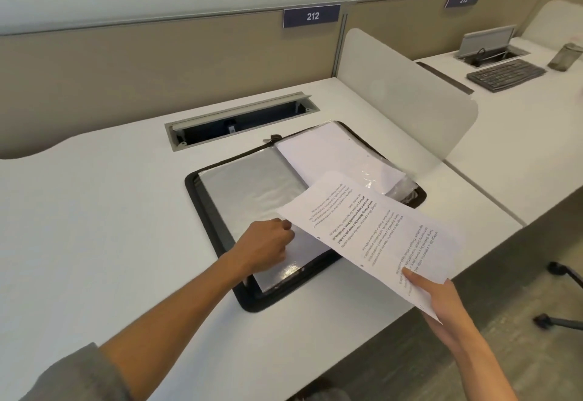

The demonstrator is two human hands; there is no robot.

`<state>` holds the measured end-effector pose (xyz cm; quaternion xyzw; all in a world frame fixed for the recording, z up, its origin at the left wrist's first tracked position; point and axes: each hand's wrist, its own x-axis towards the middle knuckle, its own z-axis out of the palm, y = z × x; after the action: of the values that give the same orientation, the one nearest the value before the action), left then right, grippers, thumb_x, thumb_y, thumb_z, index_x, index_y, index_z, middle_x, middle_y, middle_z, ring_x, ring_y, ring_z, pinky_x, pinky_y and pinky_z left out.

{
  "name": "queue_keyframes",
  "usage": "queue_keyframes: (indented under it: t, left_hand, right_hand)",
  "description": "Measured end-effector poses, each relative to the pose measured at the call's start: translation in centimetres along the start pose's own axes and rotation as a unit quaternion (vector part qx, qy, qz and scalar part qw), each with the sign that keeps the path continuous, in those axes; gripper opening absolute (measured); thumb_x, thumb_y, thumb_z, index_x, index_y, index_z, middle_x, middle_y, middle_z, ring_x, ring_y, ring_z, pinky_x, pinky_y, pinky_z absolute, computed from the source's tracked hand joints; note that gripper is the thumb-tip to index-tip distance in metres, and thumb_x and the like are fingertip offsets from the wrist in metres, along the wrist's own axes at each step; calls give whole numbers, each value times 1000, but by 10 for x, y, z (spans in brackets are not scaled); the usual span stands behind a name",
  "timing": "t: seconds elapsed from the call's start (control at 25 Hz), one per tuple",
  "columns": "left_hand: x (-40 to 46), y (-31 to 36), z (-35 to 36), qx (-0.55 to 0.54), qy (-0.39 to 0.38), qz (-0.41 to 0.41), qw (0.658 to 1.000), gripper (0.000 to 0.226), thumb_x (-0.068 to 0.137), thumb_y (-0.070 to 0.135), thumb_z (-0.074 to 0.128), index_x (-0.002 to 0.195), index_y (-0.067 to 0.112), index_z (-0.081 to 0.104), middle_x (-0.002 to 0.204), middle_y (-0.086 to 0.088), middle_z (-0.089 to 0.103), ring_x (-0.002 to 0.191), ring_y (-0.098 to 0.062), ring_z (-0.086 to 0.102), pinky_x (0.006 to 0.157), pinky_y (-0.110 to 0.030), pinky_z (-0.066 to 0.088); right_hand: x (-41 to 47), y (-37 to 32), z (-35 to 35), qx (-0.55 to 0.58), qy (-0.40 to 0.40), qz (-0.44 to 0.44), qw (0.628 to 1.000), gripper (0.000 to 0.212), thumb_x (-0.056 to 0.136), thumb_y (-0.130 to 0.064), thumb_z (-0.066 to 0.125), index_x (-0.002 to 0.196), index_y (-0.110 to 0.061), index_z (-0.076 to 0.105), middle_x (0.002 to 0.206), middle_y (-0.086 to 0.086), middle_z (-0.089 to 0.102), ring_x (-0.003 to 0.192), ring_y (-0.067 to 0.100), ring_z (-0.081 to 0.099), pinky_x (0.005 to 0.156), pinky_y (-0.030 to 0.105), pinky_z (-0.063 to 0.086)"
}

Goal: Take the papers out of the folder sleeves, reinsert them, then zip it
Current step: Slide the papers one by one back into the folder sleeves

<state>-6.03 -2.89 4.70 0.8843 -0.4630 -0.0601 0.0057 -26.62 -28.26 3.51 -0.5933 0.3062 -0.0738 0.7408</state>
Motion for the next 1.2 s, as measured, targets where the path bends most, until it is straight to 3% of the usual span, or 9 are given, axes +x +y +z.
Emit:
queue_keyframes:
  t: [0.16, 0.24, 0.28, 0.44, 0.64, 0.8, 0.92, 1.08, 1.2]
  left_hand:
    - [3, -2, -1, -46, 45, -18, 998, 37, 91, 19, 47, 128, 20, 57, 120, 5, 63, 93, -17, 61, 66, -21, 41]
    - [3, 1, -4, -54, 51, -31, 997, 49, 89, 14, 50, 137, 24, 51, 122, 8, 62, 96, -17, 61, 67, -21, 42]
    - [4, 2, -7, -57, 54, -41, 996, 49, 86, 10, 51, 134, 24, 53, 117, 8, 63, 93, -17, 60, 66, -21, 44]
    - [12, -2, -17, -30, -7, -53, 998, 49, 81, 7, 56, 127, 24, 51, 109, 5, 63, 90, -16, 57, 61, -23, 40]
    - [19, -4, -26, 79, -119, -30, 989, 49, 84, 9, 59, 128, 26, 44, 111, 1, 59, 89, -19, 57, 60, -28, 36]
    - [24, 8, -25, 106, -107, 3, 989, 20, 86, 4, 53, 96, 18, 62, 100, 1, 61, 77, -18, 57, 59, -28, 41]
    - [24, 14, -29, 103, -90, -18, 990, 26, 86, 3, 53, 106, 16, 65, 105, 1, 62, 83, -19, 60, 67, -29, 47]
    - [18, 21, -34, 146, -68, -9, 987, 29, 83, -2, 51, 108, 11, 57, 101, 0, 52, 75, -17, 51, 54, -27, 35]
    - [10, 24, -32, 184, -48, 8, 982, 37, 83, 2, 54, 118, 12, 49, 111, 1, 47, 79, -14, 49, 47, -24, 26]
  right_hand:
    - [-15, 8, -10, 25, 15, 11, 1000, 53, 75, -24, 77, 124, -29, 58, 123, 1, 66, 113, 22, 61, 86, 37, 51]
    - [-17, 12, -17, 16, 16, 13, 1000, 79, 58, -37, 90, 128, -23, 57, 122, 1, 66, 112, 22, 62, 82, 35, 51]
    - [-18, 13, -20, 12, 15, 11, 1000, 84, 55, -37, 92, 130, -21, 57, 122, 2, 67, 111, 22, 62, 81, 35, 51]
    - [-27, 12, -35, 24, 13, 31, 999, 51, 79, -9, 69, 129, -15, 57, 120, 6, 67, 110, 27, 62, 78, 35, 50]
    - [-37, 8, -61, -11, -55, 70, 996, 43, 77, -7, 68, 119, -13, 61, 113, 9, 72, 99, 31, 70, 77, 39, 55]
    - [-41, 14, -76, -29, -93, 104, 990, 70, 60, -20, 89, 122, -6, 61, 119, 15, 69, 106, 36, 67, 92, 48, 53]
    - [-43, 17, -76, -21, -105, 112, 988, 86, 47, -29, 93, 124, -7, 61, 121, 13, 68, 111, 36, 65, 102, 53, 45]
    - [-48, 18, -69, -21, -111, 110, 987, 73, 57, -23, 88, 123, -10, 62, 122, 10, 69, 110, 31, 65, 101, 48, 47]
    - [-52, 17, -59, -12, -88, 107, 990, 55, 73, -13, 82, 123, -11, 61, 116, 7, 71, 103, 28, 68, 88, 40, 53]
